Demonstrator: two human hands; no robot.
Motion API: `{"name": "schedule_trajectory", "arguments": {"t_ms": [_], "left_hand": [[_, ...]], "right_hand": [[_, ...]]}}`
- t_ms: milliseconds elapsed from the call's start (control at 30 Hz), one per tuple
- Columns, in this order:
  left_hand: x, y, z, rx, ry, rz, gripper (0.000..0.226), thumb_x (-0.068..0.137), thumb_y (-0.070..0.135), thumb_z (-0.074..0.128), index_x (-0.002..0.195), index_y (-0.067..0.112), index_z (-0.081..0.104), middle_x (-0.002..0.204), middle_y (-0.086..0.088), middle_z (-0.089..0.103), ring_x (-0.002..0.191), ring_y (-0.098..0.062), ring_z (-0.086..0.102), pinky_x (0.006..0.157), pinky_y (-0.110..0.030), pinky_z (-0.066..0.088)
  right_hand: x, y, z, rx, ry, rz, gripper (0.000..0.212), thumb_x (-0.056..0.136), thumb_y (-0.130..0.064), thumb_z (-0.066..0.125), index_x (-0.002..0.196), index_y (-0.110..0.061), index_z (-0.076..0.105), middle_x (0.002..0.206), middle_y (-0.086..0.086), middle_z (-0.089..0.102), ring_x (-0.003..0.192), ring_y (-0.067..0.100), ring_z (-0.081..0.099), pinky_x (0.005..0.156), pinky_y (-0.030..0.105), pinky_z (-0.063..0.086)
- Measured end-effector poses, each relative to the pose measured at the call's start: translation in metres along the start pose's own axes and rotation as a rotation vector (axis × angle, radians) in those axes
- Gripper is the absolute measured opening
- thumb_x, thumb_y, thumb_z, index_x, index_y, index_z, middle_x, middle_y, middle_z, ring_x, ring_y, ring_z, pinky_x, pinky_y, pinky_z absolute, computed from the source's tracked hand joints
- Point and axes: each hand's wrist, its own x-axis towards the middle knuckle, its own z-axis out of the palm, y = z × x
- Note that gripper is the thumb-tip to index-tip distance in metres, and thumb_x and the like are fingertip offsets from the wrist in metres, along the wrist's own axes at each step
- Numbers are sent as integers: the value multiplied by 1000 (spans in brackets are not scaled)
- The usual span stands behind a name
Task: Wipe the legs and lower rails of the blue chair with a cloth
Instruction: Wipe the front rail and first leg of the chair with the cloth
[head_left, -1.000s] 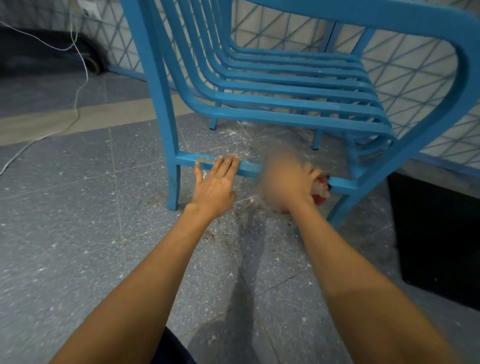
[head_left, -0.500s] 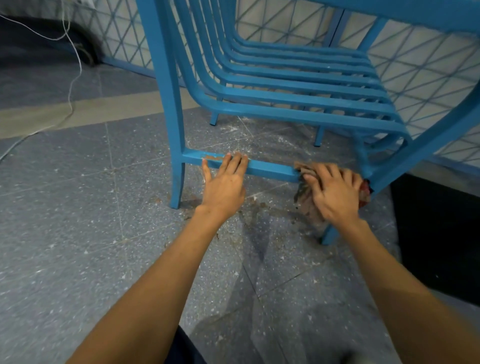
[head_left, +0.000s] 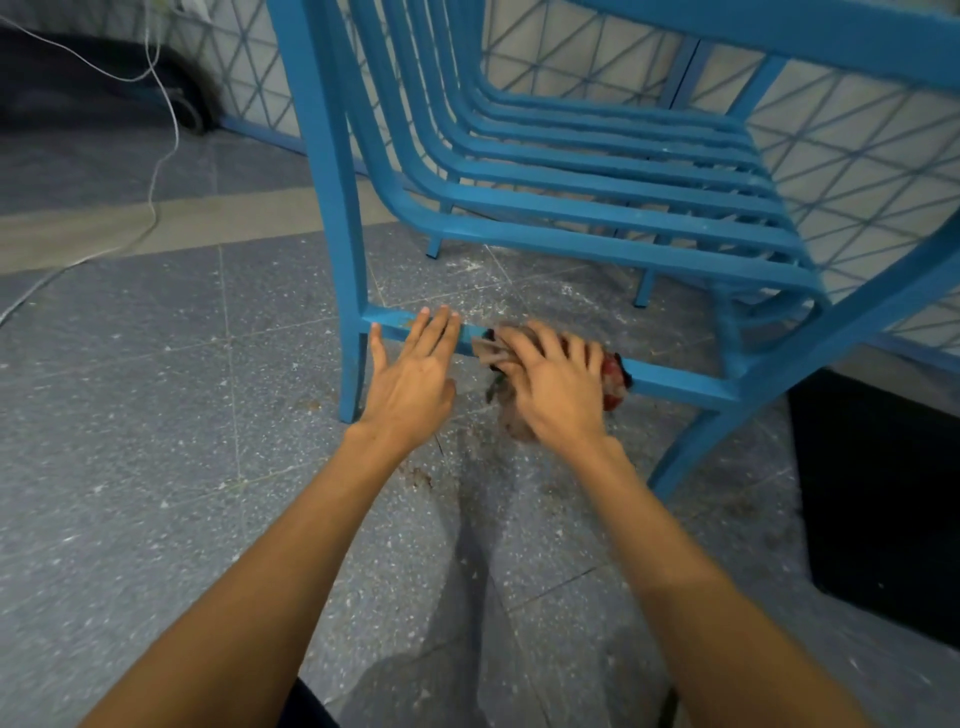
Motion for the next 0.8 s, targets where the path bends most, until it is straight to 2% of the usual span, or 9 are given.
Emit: {"name": "schedule_trajectory", "arguments": {"t_ms": [67,167,367,500,600,733,800], "left_hand": [[0,-3,0,-10,2,-12,77,92,17,50,152,17,3,160,3,1,147,-16,-3,111,-60,-7],[0,-11,0,-16,24,-38,77,92,17,51,152,17,2,160,3,0,147,-16,-2,112,-59,-6],[0,-35,-1,-10,53,-176,80,92,18,51,151,13,-2,160,0,-1,147,-17,-2,112,-59,-4],[-3,-42,2,16,4,-181,83,91,19,52,151,14,-6,160,1,-7,147,-16,-3,112,-61,-3],[-3,-41,0,25,-10,-177,85,91,22,53,151,14,-7,160,1,-8,147,-16,-4,111,-61,-3],[-3,-41,0,24,-20,-176,85,92,22,53,151,14,-8,159,1,-10,147,-15,-6,111,-61,-4],[-3,-42,0,15,-23,-178,84,92,21,52,151,15,-9,159,2,-10,147,-15,-6,112,-61,-4]], "right_hand": [[-7,29,-3,-11,-2,-40,41,97,-42,39,138,-39,41,140,-4,48,116,30,47,100,48,31],[-18,57,-11,-37,39,65,46,95,-53,26,133,-37,46,130,-4,55,108,31,50,94,47,32],[12,14,-13,-14,-40,376,43,98,-49,23,122,-24,49,128,10,54,118,40,43,102,55,24],[29,-44,1,25,-81,193,41,99,-49,21,124,-27,45,127,8,53,118,37,44,104,55,26],[29,-64,9,61,-34,52,36,99,-44,29,131,-33,42,132,4,51,118,36,43,103,55,26],[17,-28,8,0,-56,-136,43,100,-37,36,142,-41,31,148,-1,38,124,31,41,104,48,27],[11,-1,4,1,-64,-142,44,100,-40,35,144,-43,29,148,-4,37,124,29,42,104,46,28]]}}
